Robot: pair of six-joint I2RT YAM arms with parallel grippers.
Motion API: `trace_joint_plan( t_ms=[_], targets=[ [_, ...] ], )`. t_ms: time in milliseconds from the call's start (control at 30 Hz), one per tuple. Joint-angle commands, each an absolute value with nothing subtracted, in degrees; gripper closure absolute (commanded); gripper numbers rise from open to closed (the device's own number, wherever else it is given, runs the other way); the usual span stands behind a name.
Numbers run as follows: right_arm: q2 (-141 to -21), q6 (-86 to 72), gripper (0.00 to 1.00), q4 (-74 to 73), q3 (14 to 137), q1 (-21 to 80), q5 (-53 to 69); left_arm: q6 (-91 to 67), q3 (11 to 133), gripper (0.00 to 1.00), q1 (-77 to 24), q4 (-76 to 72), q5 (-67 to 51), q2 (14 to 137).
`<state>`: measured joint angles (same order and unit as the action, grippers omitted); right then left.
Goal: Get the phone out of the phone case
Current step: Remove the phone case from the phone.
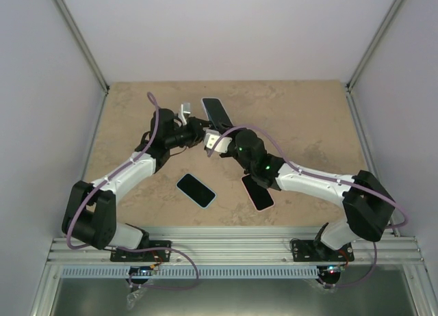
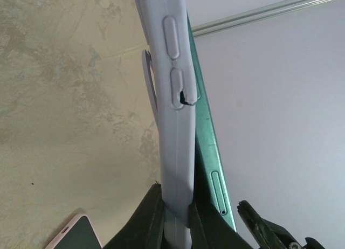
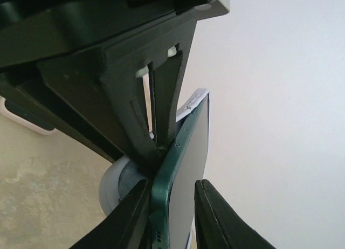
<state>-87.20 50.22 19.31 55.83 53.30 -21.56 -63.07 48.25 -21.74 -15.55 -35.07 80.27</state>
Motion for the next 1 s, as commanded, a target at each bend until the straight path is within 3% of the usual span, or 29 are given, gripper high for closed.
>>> trace_joint_plan(
  t_ms=[0,233,467,667,967],
  targets=[
    [-87.9,55.7,0.78,25.8,54.2,52.1,-28.4,-63.3,48.4,1.00,-21.8,-21.6,-39.7,77.1],
    [-89.5,56.4,0.75,25.7,55.1,52.1,-29.1,-63.0,47.9,1.00,-21.9,-22.2,-40.3,76.7],
    [-88.3,51.7,0.99,20.7,59.0,51.7,-29.2,-60.8,48.2,1.00,-21.9,-20.0,-38.8,76.4],
    [-87.3,43.1,0.99,8.8,65.2,50.6,-24.4,-59.4,48.9,1.00,-21.9,-17.8,-36.9,77.2],
    [-86.6,39.7,0.99,5.6,67.8,49.4,-21.9,-57.2,49.2,1.00,-21.9,-15.3,-34.3,78.4]
  ],
)
